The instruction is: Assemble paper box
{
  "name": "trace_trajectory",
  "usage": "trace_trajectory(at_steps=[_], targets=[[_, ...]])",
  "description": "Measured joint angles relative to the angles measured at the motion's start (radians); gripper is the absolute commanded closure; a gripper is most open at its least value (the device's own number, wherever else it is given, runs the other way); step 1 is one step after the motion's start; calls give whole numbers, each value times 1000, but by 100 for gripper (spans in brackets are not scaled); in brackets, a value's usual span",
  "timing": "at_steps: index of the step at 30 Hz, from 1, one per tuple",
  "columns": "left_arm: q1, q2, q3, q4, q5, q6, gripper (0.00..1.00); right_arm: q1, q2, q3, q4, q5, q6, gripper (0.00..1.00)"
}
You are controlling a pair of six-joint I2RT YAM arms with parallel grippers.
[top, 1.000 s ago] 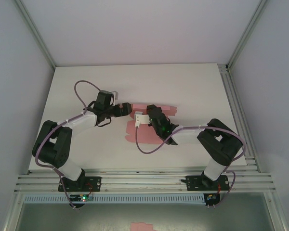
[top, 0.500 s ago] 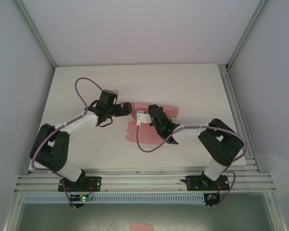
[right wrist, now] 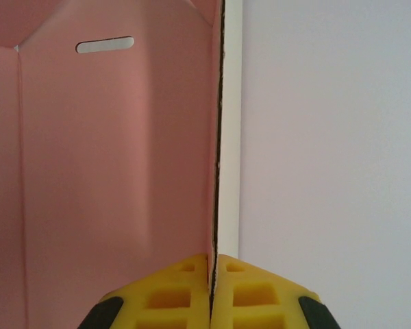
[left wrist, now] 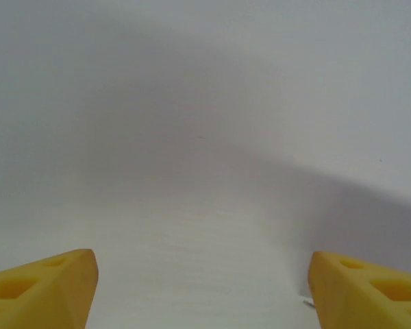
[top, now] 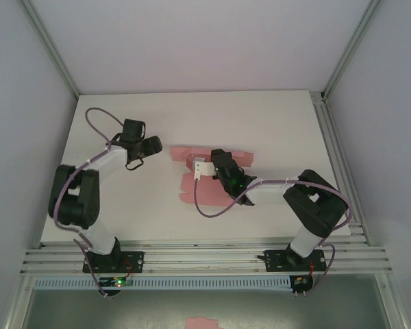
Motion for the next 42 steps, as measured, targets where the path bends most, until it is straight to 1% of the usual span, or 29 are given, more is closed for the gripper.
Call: trace_trajectory(at_steps=[2, 5, 8, 11, 13, 16, 18, 21, 23, 26, 30, 35, 36, 39, 42], targets=[[0, 42, 15, 24, 64, 13, 35, 0, -6, -3, 0, -3, 0, 100], [-2, 59, 17, 60, 175, 40, 38, 0, -7, -5, 0, -3, 1, 100], [-11, 48, -8, 122, 259, 87, 38, -5, -8, -6, 0, 18, 3, 100], [-16, 19, -77, 184, 332, 136, 40, -13, -9, -10, -2, 24, 8, 100], [-24, -11, -130, 215, 401, 167, 41, -12, -9, -10, -4, 25, 15, 100], [-63, -47, -175, 236, 497, 208, 44, -12, -9, -9, -3, 22, 23, 100], [-97, -55, -177, 236, 528, 235, 43, -11, -9, -9, -3, 21, 27, 100], [-139, -72, -180, 236, 545, 257, 44, -11, -9, -9, -5, 22, 27, 100], [-159, -99, -200, 243, 544, 261, 41, -11, -9, -9, -8, 23, 27, 100], [-170, -160, -264, 274, 539, 253, 33, -11, -9, -9, -11, 24, 27, 100], [-187, -212, -330, 305, 542, 248, 32, -11, -9, -9, -11, 25, 27, 100], [-204, -187, -316, 313, 539, 259, 36, -11, -9, -9, -11, 32, 27, 100], [-204, -169, -301, 312, 533, 259, 38, -11, -9, -9, -11, 38, 28, 100], [-204, -130, -263, 307, 506, 264, 47, -13, -9, -9, -11, 56, 31, 100], [-212, -104, -230, 311, 448, 257, 50, -12, -14, -10, -14, 53, 42, 100]])
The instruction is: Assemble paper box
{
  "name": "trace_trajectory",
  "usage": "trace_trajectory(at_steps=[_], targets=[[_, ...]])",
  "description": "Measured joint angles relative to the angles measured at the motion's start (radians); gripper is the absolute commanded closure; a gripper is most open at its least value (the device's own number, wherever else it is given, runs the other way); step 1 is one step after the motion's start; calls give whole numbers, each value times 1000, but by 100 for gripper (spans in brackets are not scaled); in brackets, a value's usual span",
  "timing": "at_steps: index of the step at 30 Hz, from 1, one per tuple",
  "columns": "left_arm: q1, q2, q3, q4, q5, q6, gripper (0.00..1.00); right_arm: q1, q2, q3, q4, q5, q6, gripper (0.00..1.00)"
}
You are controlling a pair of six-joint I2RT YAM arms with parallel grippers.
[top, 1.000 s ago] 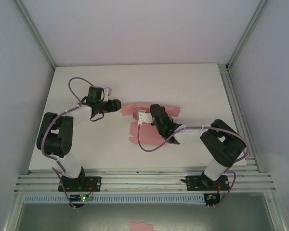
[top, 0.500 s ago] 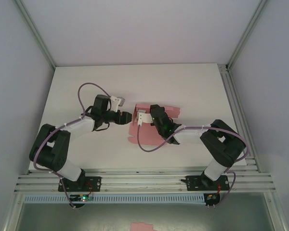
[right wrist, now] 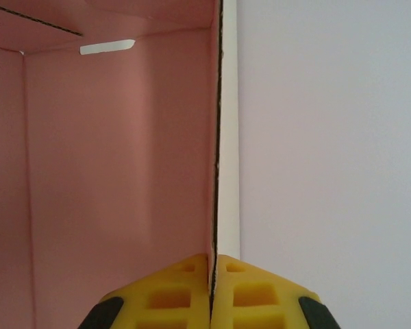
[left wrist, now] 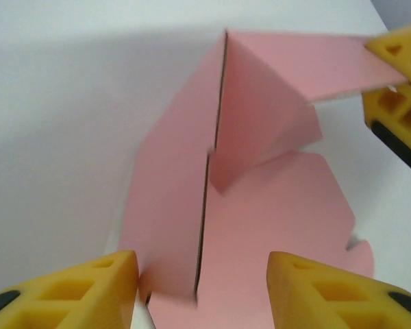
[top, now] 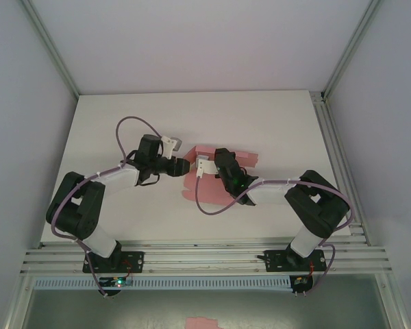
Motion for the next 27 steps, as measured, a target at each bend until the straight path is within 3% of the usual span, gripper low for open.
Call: trace_trajectory(at_steps=[5, 7, 9, 15, 19, 27], targets=[[-33, 27, 19, 33, -65, -13, 51, 1, -11, 0, -19, -7, 8, 100], [-52, 35, 24, 34, -88, -15, 60, 1, -11, 0, -23, -6, 11, 100], [-70, 47, 41, 23, -117, -11, 61, 1, -11, 0, -23, -6, 11, 100], [-110, 53, 70, -29, -250, -15, 78, 1, -10, 5, -32, -5, 11, 100], [-151, 53, 101, -81, -369, -74, 94, 1, -9, 10, -38, -5, 14, 100], [-234, 68, 137, -139, -571, -264, 95, 2, 2, 27, -48, -2, 21, 100]])
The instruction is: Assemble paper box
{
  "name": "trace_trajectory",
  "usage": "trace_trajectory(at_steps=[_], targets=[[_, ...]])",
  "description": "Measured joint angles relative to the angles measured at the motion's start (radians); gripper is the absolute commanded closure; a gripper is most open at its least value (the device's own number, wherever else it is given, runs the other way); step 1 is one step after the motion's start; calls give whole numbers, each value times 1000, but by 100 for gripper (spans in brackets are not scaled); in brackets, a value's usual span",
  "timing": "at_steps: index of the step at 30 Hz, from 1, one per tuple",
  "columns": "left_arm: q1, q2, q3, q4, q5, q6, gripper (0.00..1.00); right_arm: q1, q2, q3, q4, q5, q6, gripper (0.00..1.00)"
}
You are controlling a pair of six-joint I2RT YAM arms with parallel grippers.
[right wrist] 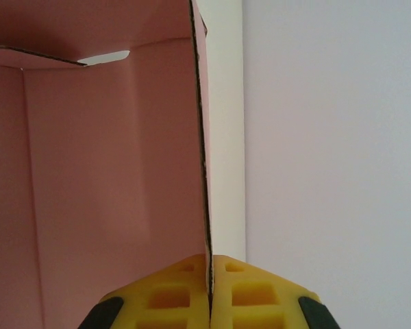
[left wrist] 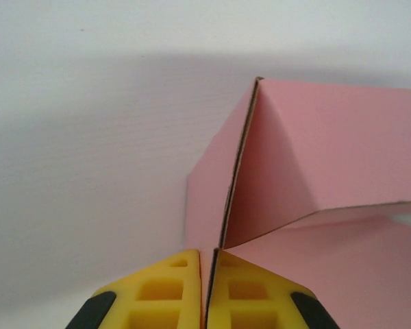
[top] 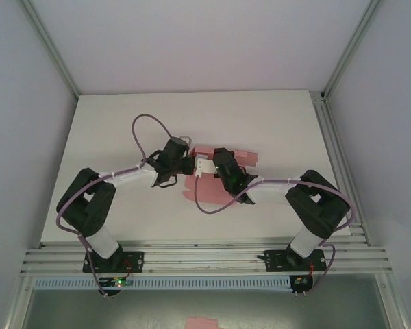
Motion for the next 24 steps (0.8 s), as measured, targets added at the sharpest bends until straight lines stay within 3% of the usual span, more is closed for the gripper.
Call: trace_trajectory(at_steps=[6, 16, 21, 24], targets=[[-25, 39, 91, -134, -200, -127, 96, 6, -1, 0, -4, 6, 36, 100], [-33, 72, 120, -151, -243, -262, 95, 11, -4, 3, -26, 7, 73, 100], [-31, 86, 131, -137, -215, -306, 82, 4, -4, 8, -41, 13, 92, 100], [-30, 79, 116, -109, -190, -319, 70, -3, -4, 8, -53, 23, 95, 100]])
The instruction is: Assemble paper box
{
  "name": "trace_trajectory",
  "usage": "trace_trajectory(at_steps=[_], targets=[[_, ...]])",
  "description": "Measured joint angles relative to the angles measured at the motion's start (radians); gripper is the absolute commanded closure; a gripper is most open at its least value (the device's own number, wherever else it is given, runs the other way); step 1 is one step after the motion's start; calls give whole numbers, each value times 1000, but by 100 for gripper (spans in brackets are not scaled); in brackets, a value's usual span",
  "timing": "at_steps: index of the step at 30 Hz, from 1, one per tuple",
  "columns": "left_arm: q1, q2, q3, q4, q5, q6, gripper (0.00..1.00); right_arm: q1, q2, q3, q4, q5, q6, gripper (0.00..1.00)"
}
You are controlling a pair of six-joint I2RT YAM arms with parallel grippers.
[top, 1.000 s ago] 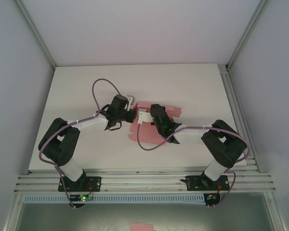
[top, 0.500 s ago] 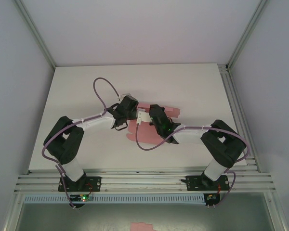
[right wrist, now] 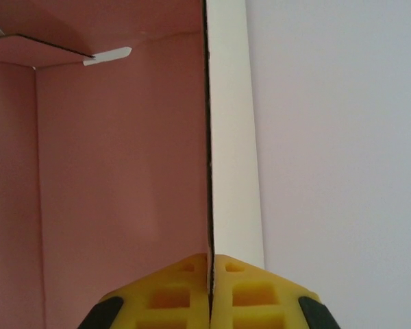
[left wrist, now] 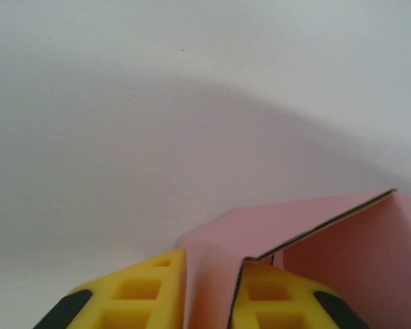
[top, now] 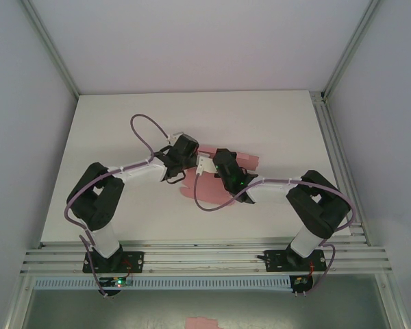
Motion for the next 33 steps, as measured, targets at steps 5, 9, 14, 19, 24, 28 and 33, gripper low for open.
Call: trace_trajectory(at_steps=[5, 9, 14, 19, 24, 28, 33], targets=[[6, -91, -101, 6, 19, 20, 43, -10, 0, 0, -6, -1, -3, 100], [12, -246, -172, -19, 23, 67, 20, -17, 0, -3, -4, -4, -11, 100], [114, -447, -190, -47, 3, 113, 0, -19, -6, -8, 1, -21, -23, 100], [304, -378, -187, -50, 14, 130, 0, -19, -13, -18, 9, -31, -27, 100], [331, -158, -171, 8, 235, 256, 14, -19, -13, -19, 9, -31, -27, 100], [327, -70, -152, 78, 476, 378, 28, -19, -13, -19, 8, -27, -26, 100], [290, -40, -135, 121, 709, 524, 28, -32, -13, -19, 3, -21, -26, 100]])
